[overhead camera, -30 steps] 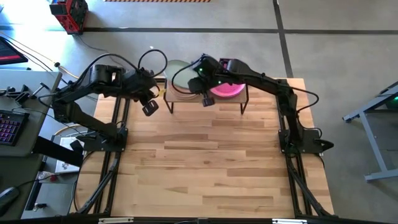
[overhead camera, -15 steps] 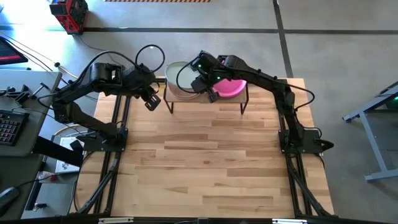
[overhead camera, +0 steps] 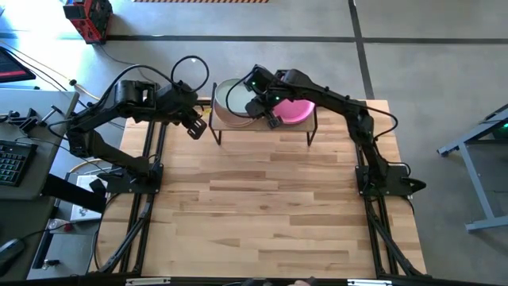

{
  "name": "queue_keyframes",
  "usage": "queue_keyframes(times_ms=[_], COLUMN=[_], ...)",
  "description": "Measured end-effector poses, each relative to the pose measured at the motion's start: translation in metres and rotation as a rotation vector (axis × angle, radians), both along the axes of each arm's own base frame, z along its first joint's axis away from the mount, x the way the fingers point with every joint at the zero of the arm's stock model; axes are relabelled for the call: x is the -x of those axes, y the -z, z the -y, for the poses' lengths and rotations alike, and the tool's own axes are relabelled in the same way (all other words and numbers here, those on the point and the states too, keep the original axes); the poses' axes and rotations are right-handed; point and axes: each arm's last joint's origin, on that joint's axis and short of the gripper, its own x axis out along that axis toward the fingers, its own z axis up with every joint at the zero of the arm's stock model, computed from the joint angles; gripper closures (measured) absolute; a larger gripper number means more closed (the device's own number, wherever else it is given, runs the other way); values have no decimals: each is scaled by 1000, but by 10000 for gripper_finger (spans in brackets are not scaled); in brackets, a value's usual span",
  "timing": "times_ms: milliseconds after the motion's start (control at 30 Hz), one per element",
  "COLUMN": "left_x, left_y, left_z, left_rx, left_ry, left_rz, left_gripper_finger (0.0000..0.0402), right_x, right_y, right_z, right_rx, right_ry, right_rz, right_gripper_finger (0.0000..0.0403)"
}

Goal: Place and stack plates onto a shelf
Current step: Stack the blue plate on top of the brown plate

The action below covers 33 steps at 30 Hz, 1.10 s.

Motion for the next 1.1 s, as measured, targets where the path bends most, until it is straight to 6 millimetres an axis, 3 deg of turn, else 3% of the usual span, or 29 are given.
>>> queue_keyframes(times_ms=[300, 600, 1100], left_x=[0, 0, 0], left_y=[0, 0, 0], left_z=[0, 0, 0], left_rx=[-7, -12, -33], left_ry=[-4, 7, 26], left_rz=[-1, -8, -24], left_gripper_finger=[363, 363, 363], right_x=[-2, -8, -14], right_y=[3, 3, 15], right_z=[-3, -19, -12], right_rx=[-3, 14, 16], right_ry=[6, 15, 89], right_rz=[-12, -19, -40], right_gripper_finger=[403, 403, 402])
